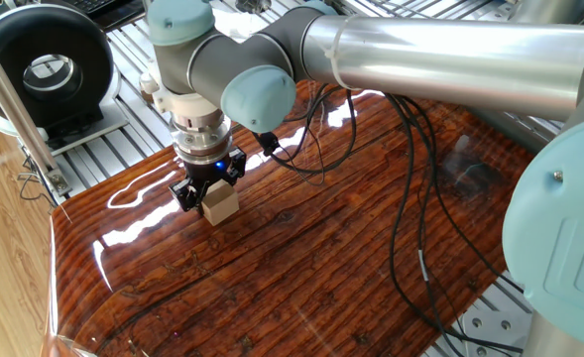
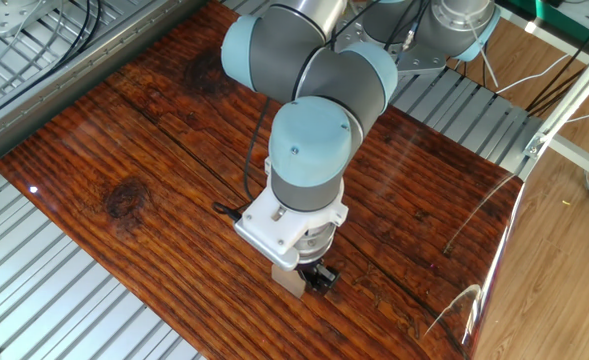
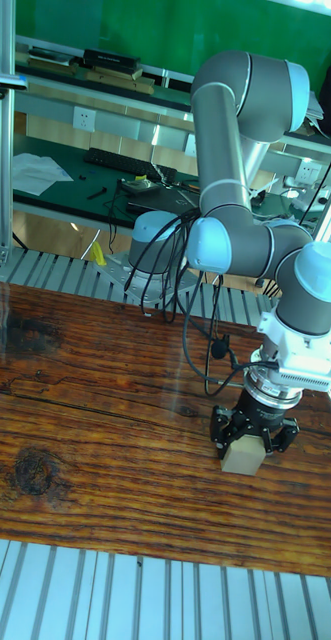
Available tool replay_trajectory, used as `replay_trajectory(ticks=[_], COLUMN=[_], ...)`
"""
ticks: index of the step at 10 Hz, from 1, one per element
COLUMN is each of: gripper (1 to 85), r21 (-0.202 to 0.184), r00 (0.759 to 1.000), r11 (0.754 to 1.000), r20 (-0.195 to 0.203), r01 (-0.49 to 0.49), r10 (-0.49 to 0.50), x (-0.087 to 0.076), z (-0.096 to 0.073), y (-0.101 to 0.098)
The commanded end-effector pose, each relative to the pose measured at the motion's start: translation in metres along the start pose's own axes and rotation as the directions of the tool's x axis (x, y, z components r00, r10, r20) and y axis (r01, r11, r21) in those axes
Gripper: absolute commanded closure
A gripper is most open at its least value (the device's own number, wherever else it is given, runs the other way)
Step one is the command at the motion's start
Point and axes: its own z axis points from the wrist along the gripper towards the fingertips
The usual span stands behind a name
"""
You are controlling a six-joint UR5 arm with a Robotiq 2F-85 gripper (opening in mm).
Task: Hold a small block with the gripper and sweep it from left to right on the table
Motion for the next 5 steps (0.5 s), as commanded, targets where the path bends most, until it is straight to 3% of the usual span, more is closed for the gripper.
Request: replay_trajectory(ticks=[1, 5], gripper=[84.7, 84.7], r21=[-0.014, -0.015], r00=[1.000, 1.000], r11=[1.000, 1.000], r20=[-0.002, -0.016], r01=[-0.006, -0.010], r10=[0.006, 0.009], x=[0.0001, 0.0008], z=[-0.0011, -0.0055], y=[0.0015, 0.0012])
